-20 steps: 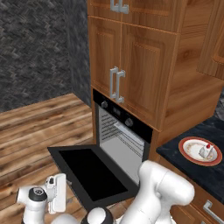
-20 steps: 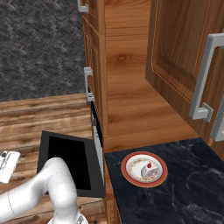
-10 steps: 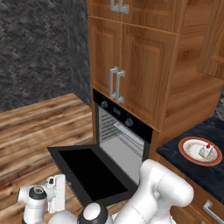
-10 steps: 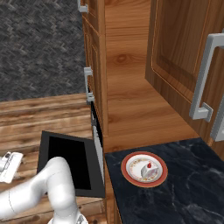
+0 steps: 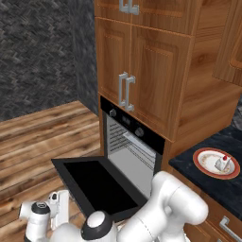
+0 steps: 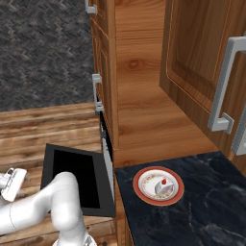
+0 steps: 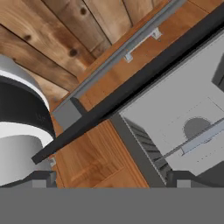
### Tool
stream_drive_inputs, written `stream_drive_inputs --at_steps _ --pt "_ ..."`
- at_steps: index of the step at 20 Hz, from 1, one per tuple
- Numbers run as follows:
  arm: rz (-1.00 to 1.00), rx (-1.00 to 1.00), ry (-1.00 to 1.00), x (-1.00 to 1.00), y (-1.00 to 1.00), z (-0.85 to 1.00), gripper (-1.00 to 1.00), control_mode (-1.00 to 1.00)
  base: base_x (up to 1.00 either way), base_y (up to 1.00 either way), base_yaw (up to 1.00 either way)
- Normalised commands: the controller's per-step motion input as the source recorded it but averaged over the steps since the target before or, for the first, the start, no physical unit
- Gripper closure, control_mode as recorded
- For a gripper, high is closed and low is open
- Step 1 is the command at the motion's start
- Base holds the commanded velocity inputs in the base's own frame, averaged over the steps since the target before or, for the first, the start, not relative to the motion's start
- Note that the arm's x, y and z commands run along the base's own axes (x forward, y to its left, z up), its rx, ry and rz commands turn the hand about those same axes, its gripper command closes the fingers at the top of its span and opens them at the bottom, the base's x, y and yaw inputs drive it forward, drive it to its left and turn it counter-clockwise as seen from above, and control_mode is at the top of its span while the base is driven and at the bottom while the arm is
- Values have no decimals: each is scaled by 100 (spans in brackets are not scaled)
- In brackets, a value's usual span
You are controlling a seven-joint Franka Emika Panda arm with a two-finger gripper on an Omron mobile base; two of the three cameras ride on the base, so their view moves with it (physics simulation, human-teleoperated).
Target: Take the baked cake out of the oven and place it on the plate for cooling. Then close the oven door.
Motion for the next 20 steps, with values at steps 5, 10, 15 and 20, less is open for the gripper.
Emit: stream_drive_inputs --at_steps 5,10,15,20 --pt "0 -8 0 21 19 -50 -100 -100 0 0 0" --pt "0 -8 0 26 12 -48 -100 -100 0 0 0" --pt "0 -13 0 24 9 -61 -100 -100 0 0 0" --pt "0 -15 0 17 6 -65 -100 -100 0 0 0"
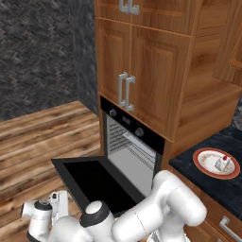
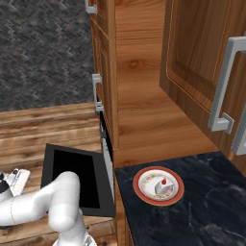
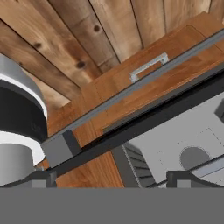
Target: Take the baked cake out of the oven and place it on the plate for cooling. Then close the oven door.
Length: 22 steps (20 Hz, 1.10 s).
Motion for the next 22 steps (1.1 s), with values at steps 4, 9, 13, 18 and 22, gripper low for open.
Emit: stream_drive_inputs --at_steps 4,9,13,18,22 --pt "0 -13 0 14 7 -55 -100 -100 0 0 0" --pt "0 -13 0 15 5 -57 -100 -100 0 0 0" --pt "0 -14 -1 4 5 -60 -100 -100 0 0 0" --pt "0 -15 -2 0 4 -60 -100 -100 0 0 0" --pt "0 -14 -1 0 3 -56 -100 -100 0 0 0"
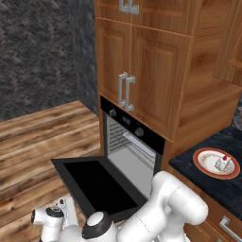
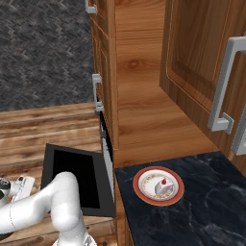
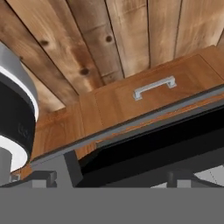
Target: Take the baked cake out of the oven and place it on the plate for cooling. Then close the oven door.
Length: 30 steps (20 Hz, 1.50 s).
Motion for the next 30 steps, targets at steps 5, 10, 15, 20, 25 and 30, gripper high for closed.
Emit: stream_drive_inputs --at_steps 5,10,15,20,25,30 --pt "0 -15 0 2 7 -60 -100 -100 0 0 0" --pt "0 -17 0 6 15 -63 -100 -100 0 0 0" --pt "0 -16 0 17 18 -58 -100 -100 0 0 0" --pt "0 -11 0 30 3 -48 -100 -100 0 0 0" --pt "0 -6 0 42 0 -42 -100 -100 0 0 0" --pt "0 -5 0 74 0 -40 -100 -100 0 0 0"
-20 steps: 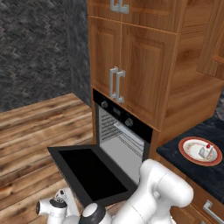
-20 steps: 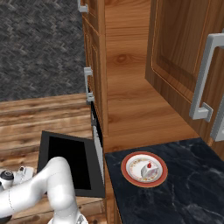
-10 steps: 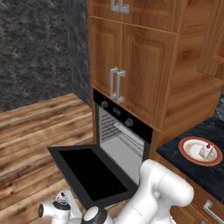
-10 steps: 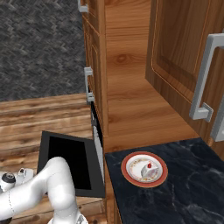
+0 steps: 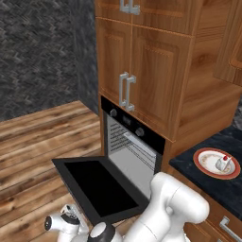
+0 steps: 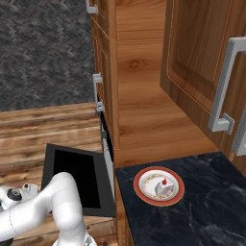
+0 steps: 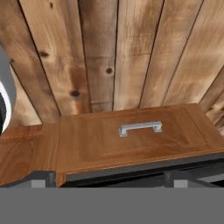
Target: Take the baked cake out of the oven and place it on the plate for cooling. Then close the oven door.
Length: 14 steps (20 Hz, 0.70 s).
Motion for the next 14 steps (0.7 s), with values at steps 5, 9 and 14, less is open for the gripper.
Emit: stream_drive_inputs --at_steps 5,9,14 --pt "-7 -8 0 85 -13 -43 -100 -100 0 0 0" --pt "-29 -16 0 68 -44 -44 -100 -100 0 0 0" --pt "-39 -16 0 62 -66 -47 -100 -100 0 0 0"
